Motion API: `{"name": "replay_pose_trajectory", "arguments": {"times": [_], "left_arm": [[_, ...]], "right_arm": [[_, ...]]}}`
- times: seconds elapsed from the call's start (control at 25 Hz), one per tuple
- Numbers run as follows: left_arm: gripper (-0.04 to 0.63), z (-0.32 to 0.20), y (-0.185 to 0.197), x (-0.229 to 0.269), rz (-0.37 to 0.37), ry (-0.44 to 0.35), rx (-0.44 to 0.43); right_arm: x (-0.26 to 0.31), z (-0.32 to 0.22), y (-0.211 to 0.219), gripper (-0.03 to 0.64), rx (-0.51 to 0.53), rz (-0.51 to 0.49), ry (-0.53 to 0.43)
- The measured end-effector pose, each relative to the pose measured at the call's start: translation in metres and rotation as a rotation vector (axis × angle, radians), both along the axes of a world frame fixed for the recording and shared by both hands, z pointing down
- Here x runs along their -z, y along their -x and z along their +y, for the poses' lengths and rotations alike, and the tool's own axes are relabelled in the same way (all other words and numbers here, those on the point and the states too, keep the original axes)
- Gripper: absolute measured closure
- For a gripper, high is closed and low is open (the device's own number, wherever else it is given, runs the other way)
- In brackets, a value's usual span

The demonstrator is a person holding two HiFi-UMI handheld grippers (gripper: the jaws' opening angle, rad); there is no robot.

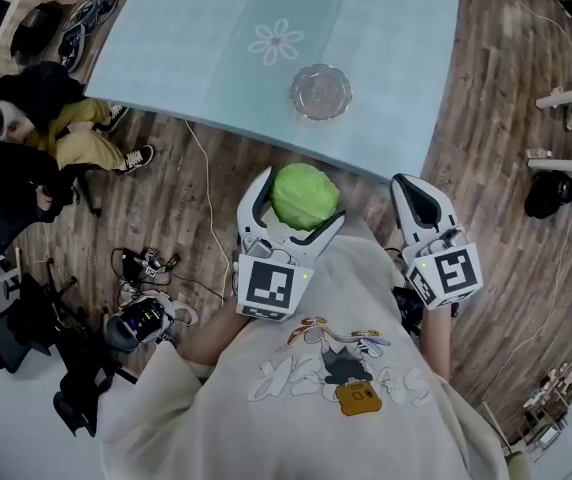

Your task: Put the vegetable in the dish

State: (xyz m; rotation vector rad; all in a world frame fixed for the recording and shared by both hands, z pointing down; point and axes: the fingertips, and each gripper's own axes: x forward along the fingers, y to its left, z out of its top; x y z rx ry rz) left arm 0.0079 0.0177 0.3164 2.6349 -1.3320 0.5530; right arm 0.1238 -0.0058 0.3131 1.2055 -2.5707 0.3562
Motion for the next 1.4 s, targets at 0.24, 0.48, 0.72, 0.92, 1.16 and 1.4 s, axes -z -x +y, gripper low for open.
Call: {"name": "replay_pose_trajectory", "arguments": {"times": [0.24,0.48,0.72,0.92,1.16,1.4], "left_arm": [[0.078,-0.03,-0.006,-0.016,-0.016,0.042,0.024],[0.078,-0.07,-0.004,-0.043,-0.023,0.063,0.013],[0.078,-0.099,-0.012,-0.066,-0.04,0.096,-0.005],[0.078,-0.114,-0.008,-0.095,-0.042,0.158,0.004],[0.078,-0.149,-0.004,-0.122,-0.029,0.205,0.017],[0.078,-0.176,-0.006,-0.143,-0.039,0.229,-0.026]], "right_arm": [[-0.002,-0.025,-0.009,0.595,-0.023,0.001,-0.01],[-0.015,-0.045,-0.011,0.595,-0.051,0.014,0.012],[-0.029,-0.066,-0.018,0.595,-0.083,0.006,0.042],[-0.045,-0.085,-0.013,0.595,-0.08,0.052,0.062],[-0.059,-0.115,-0.009,0.595,-0.099,0.071,0.096],[-0.076,-0.14,-0.003,0.595,-0.121,0.096,0.138]]}}
